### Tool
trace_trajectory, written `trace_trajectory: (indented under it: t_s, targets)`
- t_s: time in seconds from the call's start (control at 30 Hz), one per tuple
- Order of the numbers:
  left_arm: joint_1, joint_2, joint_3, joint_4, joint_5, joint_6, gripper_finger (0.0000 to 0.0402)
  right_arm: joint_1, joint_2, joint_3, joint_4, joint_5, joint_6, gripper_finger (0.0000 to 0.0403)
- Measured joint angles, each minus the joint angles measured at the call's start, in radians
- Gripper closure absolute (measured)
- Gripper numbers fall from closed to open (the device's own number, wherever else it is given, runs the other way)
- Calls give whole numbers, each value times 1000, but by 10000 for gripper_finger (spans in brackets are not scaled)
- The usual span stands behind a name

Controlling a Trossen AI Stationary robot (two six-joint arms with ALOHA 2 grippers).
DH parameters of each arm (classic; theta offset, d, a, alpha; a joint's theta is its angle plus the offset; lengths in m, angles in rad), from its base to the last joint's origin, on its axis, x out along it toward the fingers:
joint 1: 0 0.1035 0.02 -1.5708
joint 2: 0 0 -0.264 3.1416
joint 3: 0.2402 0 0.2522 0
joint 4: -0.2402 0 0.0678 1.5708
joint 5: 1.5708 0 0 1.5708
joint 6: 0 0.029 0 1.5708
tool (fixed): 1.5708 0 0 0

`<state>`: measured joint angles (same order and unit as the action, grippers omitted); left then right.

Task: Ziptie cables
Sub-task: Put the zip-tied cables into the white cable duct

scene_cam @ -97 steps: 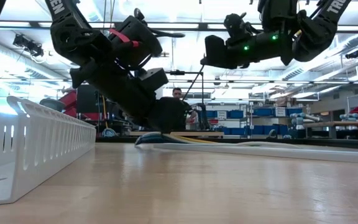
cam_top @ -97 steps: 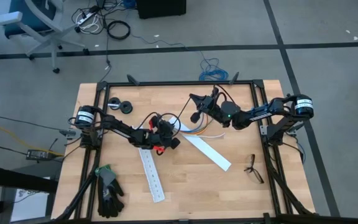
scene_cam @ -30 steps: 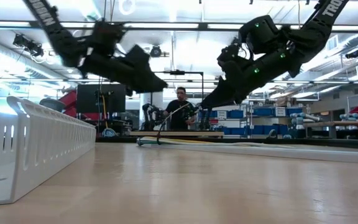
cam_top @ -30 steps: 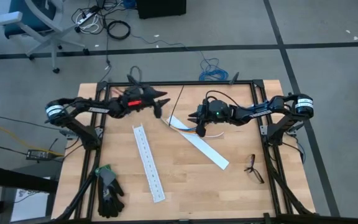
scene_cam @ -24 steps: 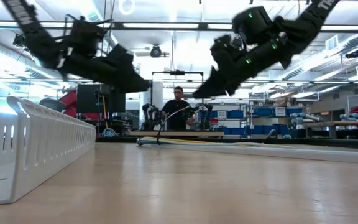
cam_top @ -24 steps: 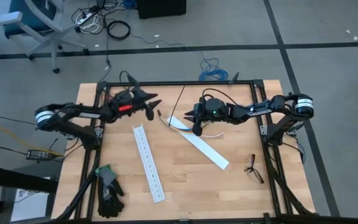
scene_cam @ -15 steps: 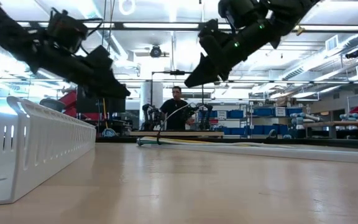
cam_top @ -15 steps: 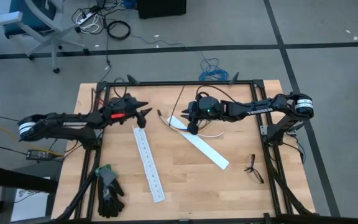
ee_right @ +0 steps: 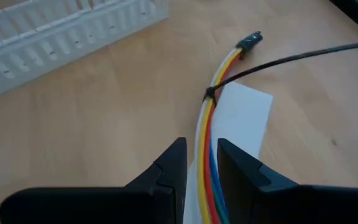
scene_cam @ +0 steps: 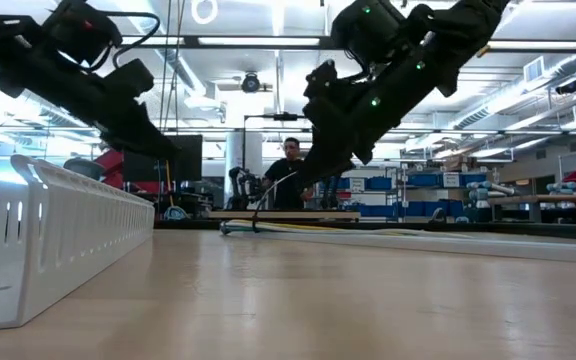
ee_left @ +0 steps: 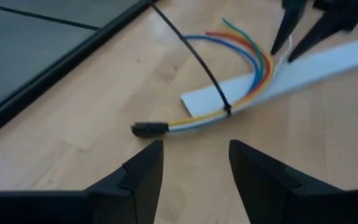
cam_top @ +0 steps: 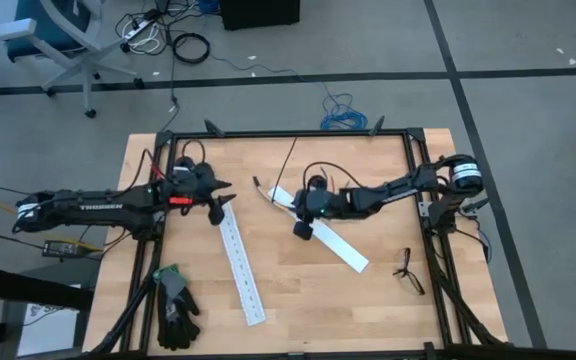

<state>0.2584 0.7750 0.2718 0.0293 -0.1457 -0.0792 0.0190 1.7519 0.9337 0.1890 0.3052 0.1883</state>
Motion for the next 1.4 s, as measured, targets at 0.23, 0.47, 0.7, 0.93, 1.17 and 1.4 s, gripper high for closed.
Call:
trace_trajectory:
  t_s: [0.23, 0.47, 0.7, 0.93, 1.17, 1.4]
  targets:
    - [-18, 2, 0, -73, 0, 23, 209, 36, 55, 31, 23, 35, 69, 328]
    - [-18, 2, 0, -175, 7, 19, 209, 34, 236, 256, -138, 123, -5, 328]
    - [-18, -1, 1, -214, 43, 21, 209, -11, 326, 427, -381, 158, 6, 328]
    - [-18, 0, 1, -235, 44, 21, 209, -53, 327, 419, -417, -14, 67, 328]
    - [-18, 0, 1, -245, 49, -30, 209, -66, 330, 421, -455, -28, 70, 377]
    - [-18, 0, 44, -260, 70, -29, 209, -58, 298, 417, -464, 20, 54, 396]
